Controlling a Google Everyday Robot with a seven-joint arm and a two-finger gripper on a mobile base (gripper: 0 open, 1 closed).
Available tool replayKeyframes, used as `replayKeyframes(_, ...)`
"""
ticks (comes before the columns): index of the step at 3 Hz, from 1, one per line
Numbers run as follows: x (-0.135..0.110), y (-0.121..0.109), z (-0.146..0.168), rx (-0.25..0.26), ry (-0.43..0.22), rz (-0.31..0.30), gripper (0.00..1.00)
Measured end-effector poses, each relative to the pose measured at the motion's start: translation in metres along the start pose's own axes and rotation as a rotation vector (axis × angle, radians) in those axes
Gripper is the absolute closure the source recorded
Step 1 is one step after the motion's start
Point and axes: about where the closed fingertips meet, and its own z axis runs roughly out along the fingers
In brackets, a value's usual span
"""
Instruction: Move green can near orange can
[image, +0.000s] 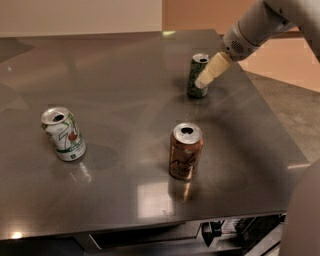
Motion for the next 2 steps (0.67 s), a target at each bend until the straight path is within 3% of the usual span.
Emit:
replayKeyframes(1,-0.0115,-0.0113,0.0094,-0.001,-0.028,0.008,0.0)
replayKeyframes(2,-0.015,-0.017,0.0167,-0.005,-0.031,0.011,0.16)
